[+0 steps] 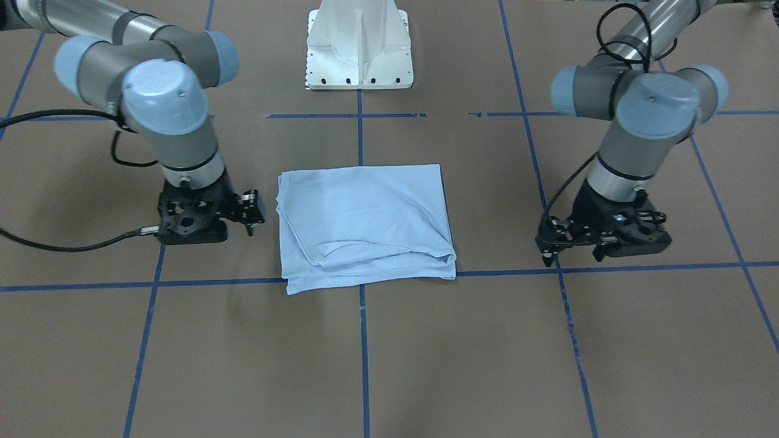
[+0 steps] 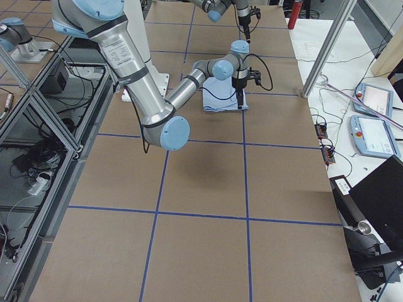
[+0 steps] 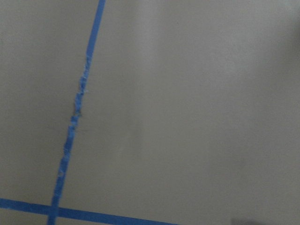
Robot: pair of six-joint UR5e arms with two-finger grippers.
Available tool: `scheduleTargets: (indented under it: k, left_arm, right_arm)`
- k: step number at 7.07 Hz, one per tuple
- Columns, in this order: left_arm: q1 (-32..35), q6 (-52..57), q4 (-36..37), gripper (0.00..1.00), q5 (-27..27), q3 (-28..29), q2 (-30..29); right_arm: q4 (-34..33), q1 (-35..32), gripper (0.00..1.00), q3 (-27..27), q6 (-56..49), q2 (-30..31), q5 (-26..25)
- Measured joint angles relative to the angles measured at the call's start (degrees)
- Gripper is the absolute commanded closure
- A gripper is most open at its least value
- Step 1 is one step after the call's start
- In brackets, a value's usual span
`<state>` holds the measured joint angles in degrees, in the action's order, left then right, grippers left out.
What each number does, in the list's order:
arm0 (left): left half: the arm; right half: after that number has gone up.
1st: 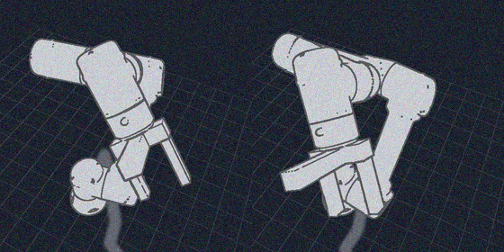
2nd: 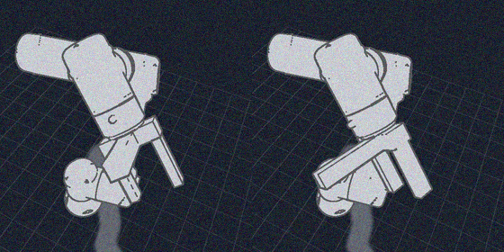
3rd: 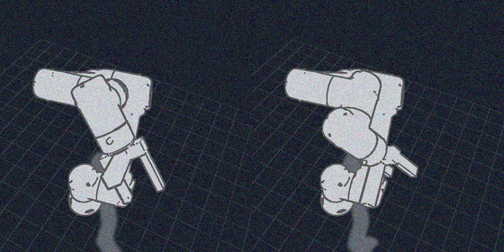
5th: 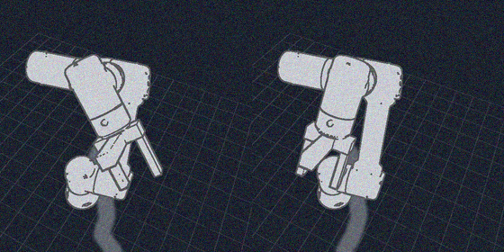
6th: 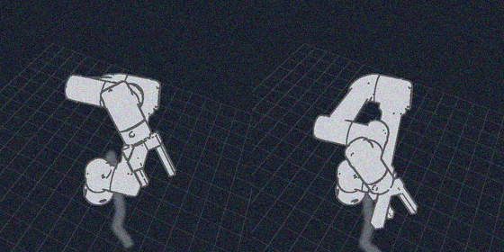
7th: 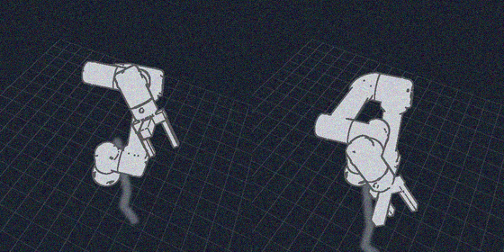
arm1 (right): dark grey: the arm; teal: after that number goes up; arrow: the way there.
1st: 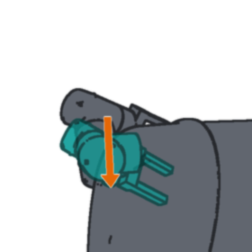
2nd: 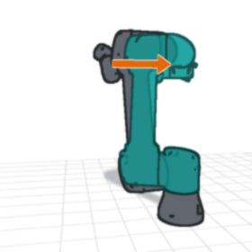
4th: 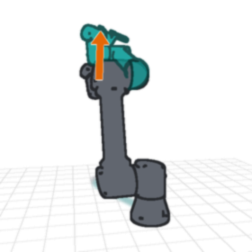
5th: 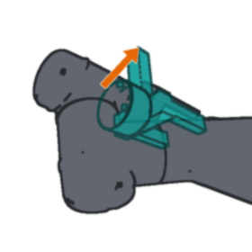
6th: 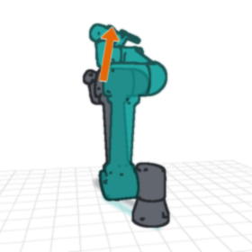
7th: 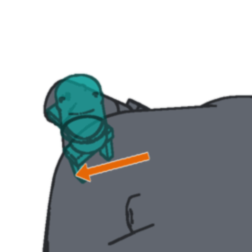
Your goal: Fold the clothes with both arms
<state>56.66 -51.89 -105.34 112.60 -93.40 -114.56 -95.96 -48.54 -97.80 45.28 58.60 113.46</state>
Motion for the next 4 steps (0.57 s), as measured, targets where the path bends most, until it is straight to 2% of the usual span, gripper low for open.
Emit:
scheduleTargets:
  k: [2,4]
  left_arm:
    - [10.1,17.4,5.4,0.00,3.0,-0.2,2.5]
    - [21.4,39.0,7.2,0.00,9.3,0.4,8.0]
  right_arm:
    - [-0.1,-11.7,0.00,-0.3,-15.6,7.4,7.9]
    - [0.0,-23.3,0.00,1.8,-31.1,15.0,16.5]
